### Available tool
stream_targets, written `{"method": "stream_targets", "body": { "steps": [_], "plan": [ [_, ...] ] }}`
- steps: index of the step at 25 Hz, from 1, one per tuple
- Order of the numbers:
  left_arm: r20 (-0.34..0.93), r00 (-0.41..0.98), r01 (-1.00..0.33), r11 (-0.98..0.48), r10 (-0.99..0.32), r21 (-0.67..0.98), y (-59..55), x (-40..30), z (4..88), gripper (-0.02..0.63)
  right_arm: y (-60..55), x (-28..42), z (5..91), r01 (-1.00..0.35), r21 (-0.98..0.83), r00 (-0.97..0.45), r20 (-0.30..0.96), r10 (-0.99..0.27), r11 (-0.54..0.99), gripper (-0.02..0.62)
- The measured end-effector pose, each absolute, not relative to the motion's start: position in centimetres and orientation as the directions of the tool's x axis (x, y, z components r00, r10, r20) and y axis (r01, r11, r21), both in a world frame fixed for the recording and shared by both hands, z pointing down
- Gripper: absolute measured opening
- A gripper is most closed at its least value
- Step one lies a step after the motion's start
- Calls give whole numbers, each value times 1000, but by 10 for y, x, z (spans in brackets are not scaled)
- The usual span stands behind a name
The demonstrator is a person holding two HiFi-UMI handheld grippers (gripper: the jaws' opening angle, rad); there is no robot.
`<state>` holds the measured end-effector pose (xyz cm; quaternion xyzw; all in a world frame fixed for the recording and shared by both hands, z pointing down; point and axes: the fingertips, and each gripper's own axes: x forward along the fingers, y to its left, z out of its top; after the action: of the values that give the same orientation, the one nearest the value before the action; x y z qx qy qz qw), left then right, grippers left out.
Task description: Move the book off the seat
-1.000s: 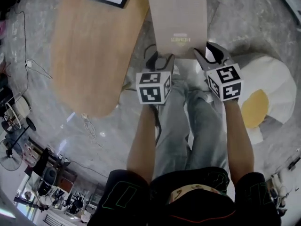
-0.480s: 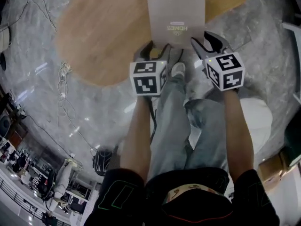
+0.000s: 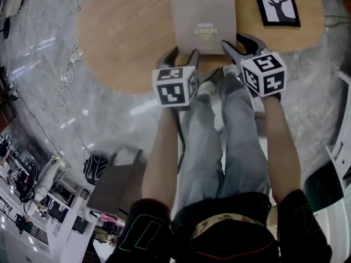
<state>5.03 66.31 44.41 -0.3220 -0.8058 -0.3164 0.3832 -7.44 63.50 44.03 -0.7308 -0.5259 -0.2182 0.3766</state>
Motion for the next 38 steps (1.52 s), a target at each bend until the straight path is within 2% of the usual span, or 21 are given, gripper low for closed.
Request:
{"method": "stream_targets", "body": {
  "steps": [7,10,14,15,17,19,20,23,26,32,38],
  "plan": [
    [807,-468,847,443,359,294,683,43,453,239,673,-89,455,912,-317,409,737,538,-260,204],
    [810,-420,884,386,410,264,693,47,439,221,680,-95,440,919,-271,390,739,550,-287,204],
    [791,-417,901,322,449,292,694,45,402,176,669,-100,408,898,-334,439,718,541,-286,200],
    [784,-423,901,306,455,309,695,42,392,157,667,-101,398,894,-348,449,706,547,-284,175],
    [758,-433,900,280,488,334,705,38,364,90,672,-103,370,893,-349,451,677,582,-286,74],
    [723,-430,903,253,541,348,718,39,329,32,681,-104,339,887,-362,460,640,616,-286,21],
    [705,-426,904,237,567,356,723,41,310,13,685,-104,322,880,-384,471,616,632,-281,14],
    [655,-423,899,197,626,392,729,50,256,11,695,-106,272,850,-463,494,540,681,-250,3],
    [603,-412,888,153,683,434,724,63,218,11,703,-107,232,844,-464,495,476,727,-270,3],
    [480,-381,900,197,791,390,717,69,154,10,714,-108,166,856,-420,457,345,820,-301,3],
    [308,-367,925,310,878,220,744,52,50,11,731,-110,67,877,-268,458,221,861,-398,3]
  ]
}}
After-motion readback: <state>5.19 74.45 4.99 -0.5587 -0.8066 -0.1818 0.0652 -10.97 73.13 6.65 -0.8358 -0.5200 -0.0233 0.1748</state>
